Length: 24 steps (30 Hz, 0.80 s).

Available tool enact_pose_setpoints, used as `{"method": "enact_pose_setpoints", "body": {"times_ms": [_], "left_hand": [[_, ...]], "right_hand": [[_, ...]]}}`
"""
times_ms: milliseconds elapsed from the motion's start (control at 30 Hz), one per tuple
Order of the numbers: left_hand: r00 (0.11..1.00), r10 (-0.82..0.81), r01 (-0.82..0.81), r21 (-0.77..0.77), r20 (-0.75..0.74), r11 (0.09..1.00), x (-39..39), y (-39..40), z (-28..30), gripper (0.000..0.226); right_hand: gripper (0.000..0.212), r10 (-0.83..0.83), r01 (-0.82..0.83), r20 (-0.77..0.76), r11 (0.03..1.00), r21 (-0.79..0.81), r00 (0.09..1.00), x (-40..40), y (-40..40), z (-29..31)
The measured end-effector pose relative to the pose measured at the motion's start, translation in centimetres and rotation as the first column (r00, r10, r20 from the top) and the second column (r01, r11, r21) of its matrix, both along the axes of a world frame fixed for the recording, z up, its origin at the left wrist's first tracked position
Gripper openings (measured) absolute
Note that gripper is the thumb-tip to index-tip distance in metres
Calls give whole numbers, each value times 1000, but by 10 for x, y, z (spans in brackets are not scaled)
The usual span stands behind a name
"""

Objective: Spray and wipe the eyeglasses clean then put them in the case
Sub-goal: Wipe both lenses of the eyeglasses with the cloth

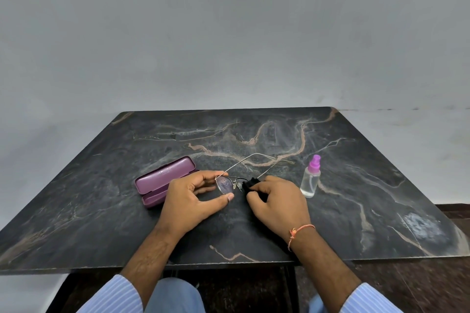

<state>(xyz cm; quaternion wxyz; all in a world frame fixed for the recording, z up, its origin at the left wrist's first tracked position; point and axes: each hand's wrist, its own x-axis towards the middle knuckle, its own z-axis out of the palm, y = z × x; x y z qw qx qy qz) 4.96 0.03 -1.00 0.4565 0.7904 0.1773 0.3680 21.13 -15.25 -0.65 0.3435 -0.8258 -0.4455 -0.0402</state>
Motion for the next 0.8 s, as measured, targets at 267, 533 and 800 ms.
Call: {"method": "enact_pose_setpoints", "body": {"times_ms": [267,533,800], "left_hand": [[1000,5,-5,-6,14,1000,1,0,0,50],[1000,-23,23,-35,8,999,0,1,-1,51],[999,-28,28,6,16,1000,0,0,-1,50]], "right_hand": [[39,44,-43,-38,999,10,998,-1,-2,1],[31,105,-108,-42,993,-58,994,8,5,-5],[30,233,-221,-142,970,98,962,10,3,-4]]}}
